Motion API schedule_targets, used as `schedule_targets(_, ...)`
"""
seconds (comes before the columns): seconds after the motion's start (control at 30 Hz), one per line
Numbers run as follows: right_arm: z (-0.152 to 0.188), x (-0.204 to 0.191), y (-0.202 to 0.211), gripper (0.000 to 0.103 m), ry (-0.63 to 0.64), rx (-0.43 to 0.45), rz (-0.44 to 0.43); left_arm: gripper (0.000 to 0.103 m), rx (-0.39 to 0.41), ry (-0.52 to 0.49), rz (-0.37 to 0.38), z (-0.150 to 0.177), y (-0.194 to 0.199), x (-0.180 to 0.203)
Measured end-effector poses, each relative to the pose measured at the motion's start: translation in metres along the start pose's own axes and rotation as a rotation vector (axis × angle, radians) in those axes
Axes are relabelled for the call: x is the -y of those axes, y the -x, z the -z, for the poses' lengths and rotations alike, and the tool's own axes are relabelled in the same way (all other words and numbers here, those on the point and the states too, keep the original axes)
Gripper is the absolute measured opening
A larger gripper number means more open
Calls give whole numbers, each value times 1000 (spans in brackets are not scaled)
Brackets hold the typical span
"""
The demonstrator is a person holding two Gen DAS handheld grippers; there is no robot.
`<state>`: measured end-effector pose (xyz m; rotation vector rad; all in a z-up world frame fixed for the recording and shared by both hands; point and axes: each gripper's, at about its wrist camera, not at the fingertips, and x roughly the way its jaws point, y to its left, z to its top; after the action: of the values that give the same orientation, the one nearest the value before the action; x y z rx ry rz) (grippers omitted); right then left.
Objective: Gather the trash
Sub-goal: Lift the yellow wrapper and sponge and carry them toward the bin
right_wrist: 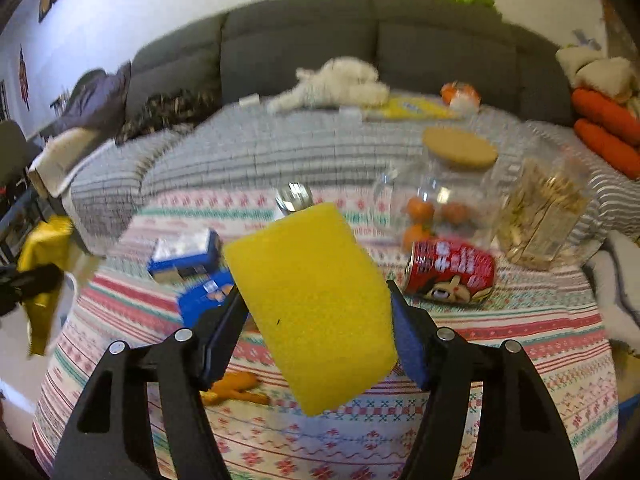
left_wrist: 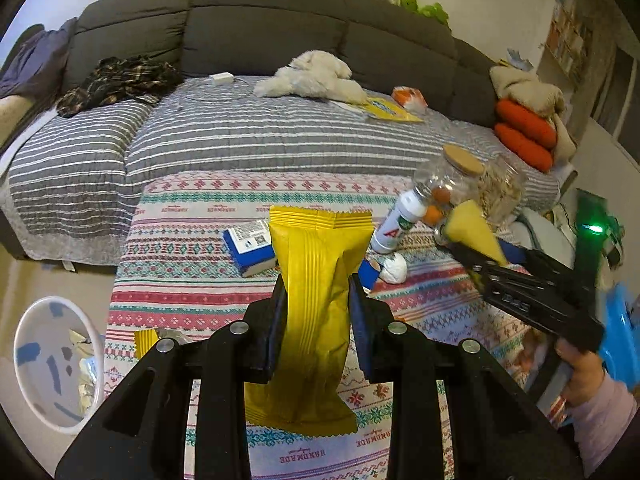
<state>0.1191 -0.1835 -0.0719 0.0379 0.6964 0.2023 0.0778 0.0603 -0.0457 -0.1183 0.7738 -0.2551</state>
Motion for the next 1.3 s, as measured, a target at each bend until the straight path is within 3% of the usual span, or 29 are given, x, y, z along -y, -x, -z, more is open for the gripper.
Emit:
schedule_targets(0.13,-1,-18,18,67,-14,56,-7,28,27,31,-6,-2,6,-6)
schedule_targets(0.6,7,-77,37,67,-3,131,-4,28,84,95,-65,-2,30,-34)
schedule_targets(0.87,15,-108,38,67,68,126,-33,28,95,209,-200,-2,48,-98)
schedule_targets(1.1,20,-124,41,67,113,141,-57,30,62,397,-314,8,61,-181)
schedule_targets(1.2,22,-131,42,67,130,146,-66,39,40,487,-328,14,63,-216)
schedule_targets(1.27,24,-139,41,67,145,142,-70,58,17,533,-317,17,63,-230)
schedule_targets(1.3,25,-142,40,67,151,137,-74,76,12,561,-324,20,63,-236)
